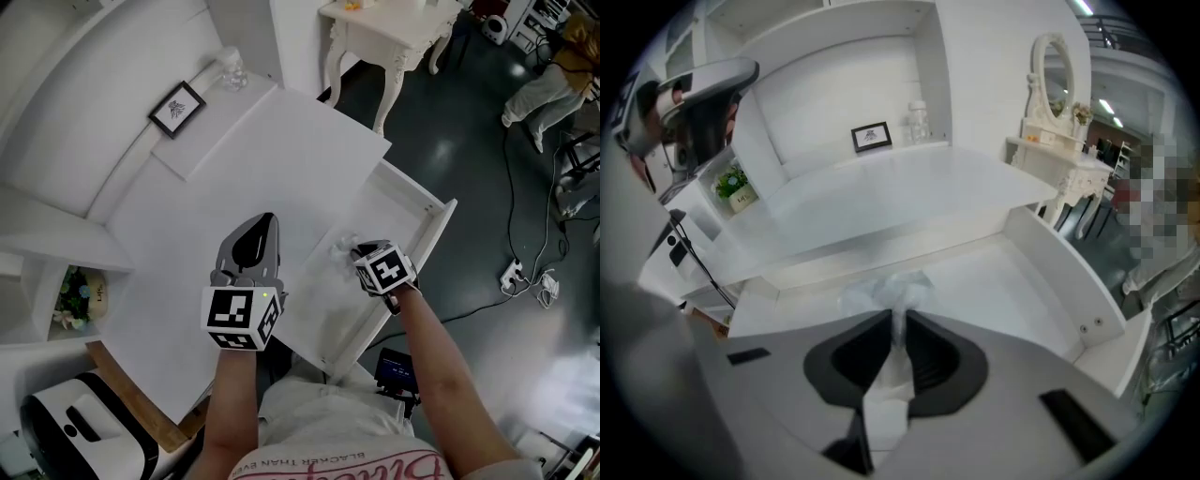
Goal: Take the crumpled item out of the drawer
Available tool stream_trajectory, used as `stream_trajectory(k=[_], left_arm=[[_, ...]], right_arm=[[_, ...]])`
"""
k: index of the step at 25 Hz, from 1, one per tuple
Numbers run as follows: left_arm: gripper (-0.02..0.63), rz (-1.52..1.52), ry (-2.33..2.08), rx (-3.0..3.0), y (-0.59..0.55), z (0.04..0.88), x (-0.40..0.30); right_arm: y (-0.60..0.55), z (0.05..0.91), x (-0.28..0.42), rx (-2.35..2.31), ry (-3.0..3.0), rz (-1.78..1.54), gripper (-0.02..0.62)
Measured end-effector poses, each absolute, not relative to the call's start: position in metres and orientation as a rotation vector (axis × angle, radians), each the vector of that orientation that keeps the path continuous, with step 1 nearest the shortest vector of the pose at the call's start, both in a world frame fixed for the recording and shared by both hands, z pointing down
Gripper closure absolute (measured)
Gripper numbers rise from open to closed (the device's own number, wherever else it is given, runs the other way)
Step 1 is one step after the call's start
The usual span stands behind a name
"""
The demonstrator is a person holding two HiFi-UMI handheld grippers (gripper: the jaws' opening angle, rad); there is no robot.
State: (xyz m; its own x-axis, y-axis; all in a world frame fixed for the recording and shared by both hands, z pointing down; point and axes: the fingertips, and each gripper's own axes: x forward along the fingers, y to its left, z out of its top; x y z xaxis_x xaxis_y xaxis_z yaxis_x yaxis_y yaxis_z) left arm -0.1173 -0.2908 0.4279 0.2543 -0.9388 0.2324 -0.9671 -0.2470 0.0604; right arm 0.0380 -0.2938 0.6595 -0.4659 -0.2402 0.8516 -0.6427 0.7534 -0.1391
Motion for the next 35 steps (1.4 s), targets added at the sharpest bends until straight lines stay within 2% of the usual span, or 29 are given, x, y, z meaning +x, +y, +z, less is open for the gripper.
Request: stream_trajectory(k=[35], left_arm=[[0.6,0.009,-1.764,2.585,-0.242,0.327,-0.109]], right_arm=[[-0.256,0.451,0.055,1.087,-2.282,0.236,0.54]])
